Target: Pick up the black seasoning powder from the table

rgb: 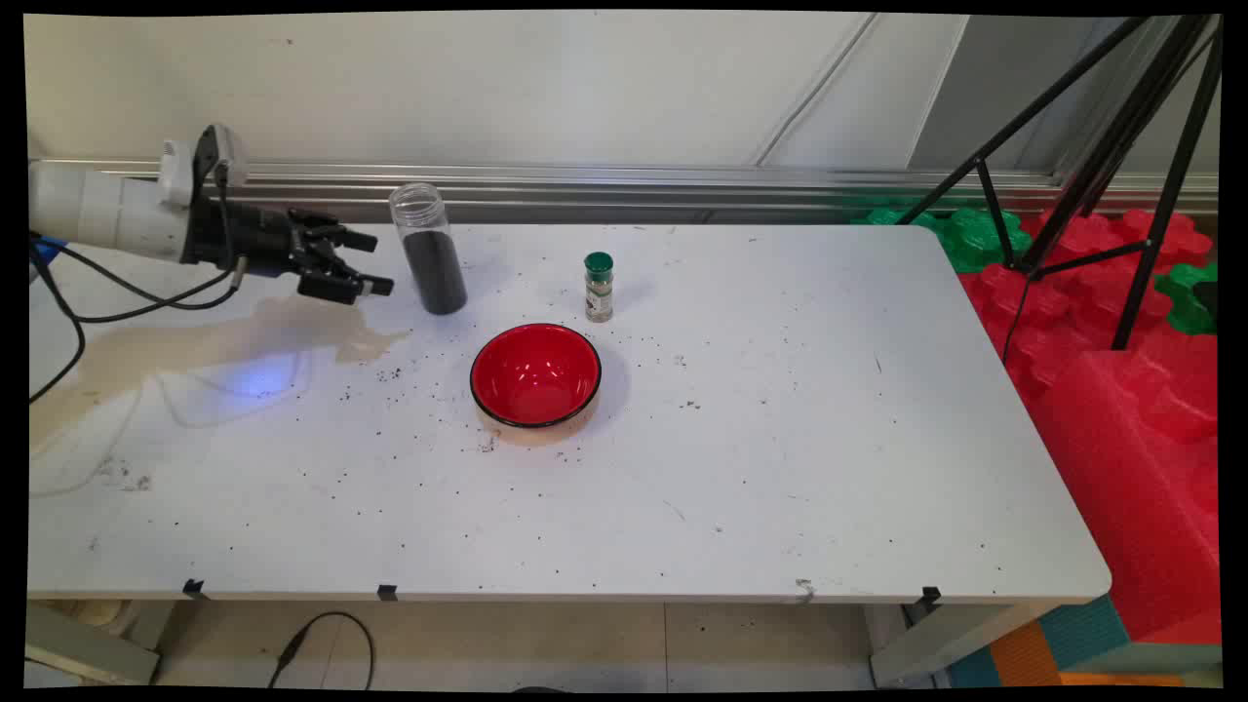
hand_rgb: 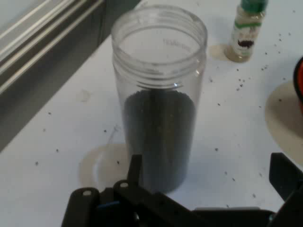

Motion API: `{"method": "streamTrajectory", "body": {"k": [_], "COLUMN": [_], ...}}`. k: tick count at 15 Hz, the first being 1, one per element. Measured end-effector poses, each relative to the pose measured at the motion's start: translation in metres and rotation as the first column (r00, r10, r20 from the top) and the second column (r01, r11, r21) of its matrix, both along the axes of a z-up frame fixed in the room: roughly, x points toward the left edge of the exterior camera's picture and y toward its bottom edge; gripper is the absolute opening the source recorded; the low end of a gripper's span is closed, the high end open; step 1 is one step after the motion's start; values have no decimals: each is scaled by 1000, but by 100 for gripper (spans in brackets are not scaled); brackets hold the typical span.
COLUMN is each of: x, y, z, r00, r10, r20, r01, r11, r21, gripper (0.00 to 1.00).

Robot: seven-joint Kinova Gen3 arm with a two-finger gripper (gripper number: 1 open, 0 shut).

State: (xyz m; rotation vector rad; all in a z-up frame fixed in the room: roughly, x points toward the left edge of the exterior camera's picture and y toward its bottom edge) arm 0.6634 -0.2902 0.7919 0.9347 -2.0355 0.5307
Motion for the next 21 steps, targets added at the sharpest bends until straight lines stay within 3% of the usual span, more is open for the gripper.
{"method": "streamTrajectory", "body": {"k": [12,21], "x": [-3,-12], "y": [-39,-65], "z": [-24,-40], "r00": [1000,998], "r10": [-22,-43], "r20": [2,-39], "r01": [22,37], "r11": [995,989], "r21": [-97,-146], "gripper": [100,100]}}
